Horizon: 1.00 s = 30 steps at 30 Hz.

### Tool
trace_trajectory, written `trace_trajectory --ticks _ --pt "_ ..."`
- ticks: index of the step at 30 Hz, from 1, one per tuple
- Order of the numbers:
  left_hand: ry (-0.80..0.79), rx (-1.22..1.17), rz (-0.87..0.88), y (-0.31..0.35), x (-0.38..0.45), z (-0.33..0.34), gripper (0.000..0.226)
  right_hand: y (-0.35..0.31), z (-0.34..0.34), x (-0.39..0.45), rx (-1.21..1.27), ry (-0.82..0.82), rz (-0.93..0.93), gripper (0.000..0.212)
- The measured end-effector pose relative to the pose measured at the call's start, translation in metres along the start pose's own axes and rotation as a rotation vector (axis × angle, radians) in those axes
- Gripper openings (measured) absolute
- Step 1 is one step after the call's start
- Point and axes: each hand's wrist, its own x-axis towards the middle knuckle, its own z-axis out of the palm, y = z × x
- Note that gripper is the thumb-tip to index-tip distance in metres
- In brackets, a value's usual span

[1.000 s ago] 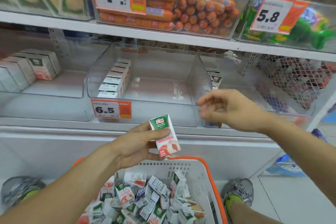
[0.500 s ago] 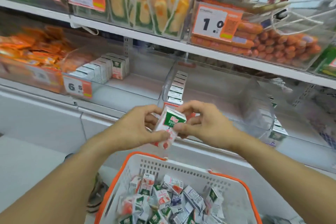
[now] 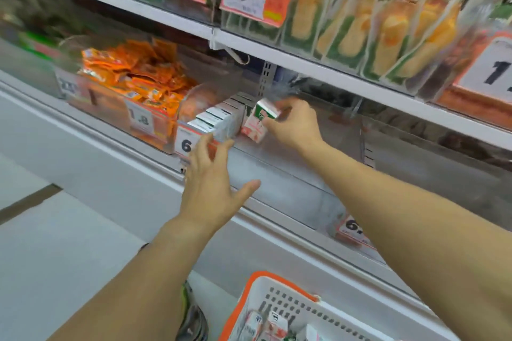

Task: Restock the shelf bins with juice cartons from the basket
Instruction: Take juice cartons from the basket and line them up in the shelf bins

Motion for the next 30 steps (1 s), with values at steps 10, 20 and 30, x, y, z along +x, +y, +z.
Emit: trace_trajectory --ticks 10,20,30 --pt "0.158 -0.046 0.050 -0.004 0.003 0.006 0.053 0.021 0.084 0.079 -0.281 -0.094 0.150 0.048" --pt "0.114 -0.272 -0.147 0.039 -0.018 -0.004 0.044 -0.004 -0.048 -0.071 0.010 -0.057 -0.087 0.005" --pt "-1.179 -0.067 -0.039 0.091 -0.131 0.069 0.028 0.163 -0.107 -0.310 -0.021 -0.847 0.403 0.011"
